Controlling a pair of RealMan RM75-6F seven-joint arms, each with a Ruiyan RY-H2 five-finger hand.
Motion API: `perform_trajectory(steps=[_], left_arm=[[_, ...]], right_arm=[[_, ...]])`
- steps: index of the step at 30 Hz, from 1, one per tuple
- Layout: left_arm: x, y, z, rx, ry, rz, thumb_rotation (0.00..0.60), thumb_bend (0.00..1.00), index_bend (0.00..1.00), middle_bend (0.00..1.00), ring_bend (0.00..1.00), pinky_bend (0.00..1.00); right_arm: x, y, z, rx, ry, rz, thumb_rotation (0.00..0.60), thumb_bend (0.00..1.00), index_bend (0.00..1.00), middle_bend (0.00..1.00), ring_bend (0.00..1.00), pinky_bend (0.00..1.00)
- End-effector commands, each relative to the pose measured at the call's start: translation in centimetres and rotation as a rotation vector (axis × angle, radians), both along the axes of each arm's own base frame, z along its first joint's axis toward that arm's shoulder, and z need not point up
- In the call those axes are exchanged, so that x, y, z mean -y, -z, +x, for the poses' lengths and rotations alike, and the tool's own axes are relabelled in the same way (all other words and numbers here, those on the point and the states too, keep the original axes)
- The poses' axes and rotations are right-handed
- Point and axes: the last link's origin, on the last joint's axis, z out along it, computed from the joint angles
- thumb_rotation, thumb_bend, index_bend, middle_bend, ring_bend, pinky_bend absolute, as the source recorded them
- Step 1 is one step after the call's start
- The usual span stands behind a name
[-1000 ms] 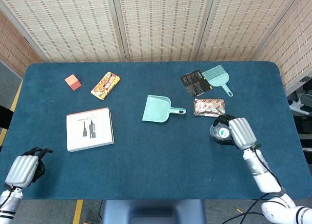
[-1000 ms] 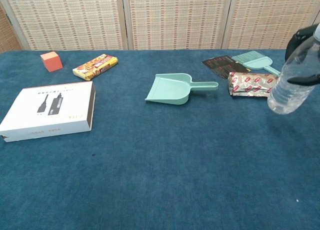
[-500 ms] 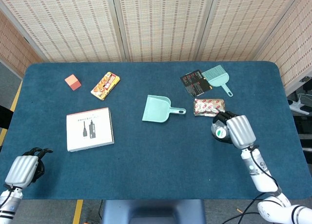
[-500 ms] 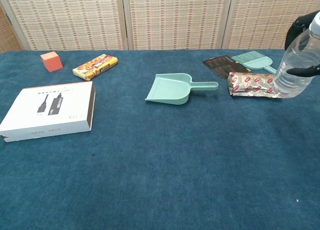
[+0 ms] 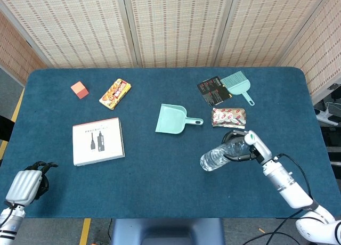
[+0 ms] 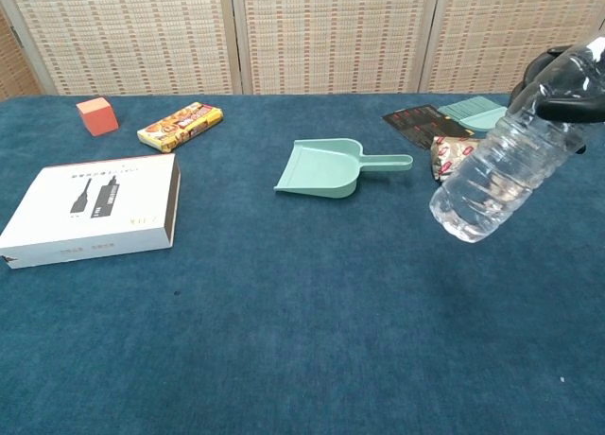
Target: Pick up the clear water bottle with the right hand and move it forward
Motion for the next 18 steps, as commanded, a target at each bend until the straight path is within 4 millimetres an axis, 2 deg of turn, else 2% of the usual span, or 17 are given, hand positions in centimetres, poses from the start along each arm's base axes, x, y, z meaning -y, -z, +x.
perform_trajectory(steps=[1,5,11,14,18], left_arm=[[0.0,0.0,0.0,0.0,0.001,0.001,0.6,0.88,0.29,0.35,0.23,0.37],[0.0,0.0,0.0,0.001,-0.001,0.002,0.6,0.87,0.29,0.35,0.23,0.37],[0.0,0.0,0.1,0.002,0.001,0.0,0.6,0.88,0.29,0.36,0.23,0.37],[0.0,-0.1,0.1,0.005,0.003,0.003,0.6,0.88,0.29,0.36,0.23,0.37],[0.1,-0.1,0.1,0.007,0.002,0.003,0.6,0.88,0.29,0.36,0.23,0.38]], right_arm=[[1.3,-0.1,-3.0,-0.965,-0.101,-0.451,0.6,0.35,0.76,0.64,0.56,0.72],[1.0,0.8,-3.1,-1.157,-0.08,-0.577,0.6,0.35,0.76,0.64,0.56,0.72],[0.9,1.2,-3.1,-1.24,-0.091,-0.672,0.6,0.35,0.76,0.64,0.56,0.72],[0.7,1.3,-3.0,-1.223,-0.101,-0.688,0.6,0.35,0.76,0.64,0.56,0.72],[0.2,1.6,-2.4,-1.069,-0.122,-0.57,0.6,0.35,0.76,0.65,0.56,0.72]])
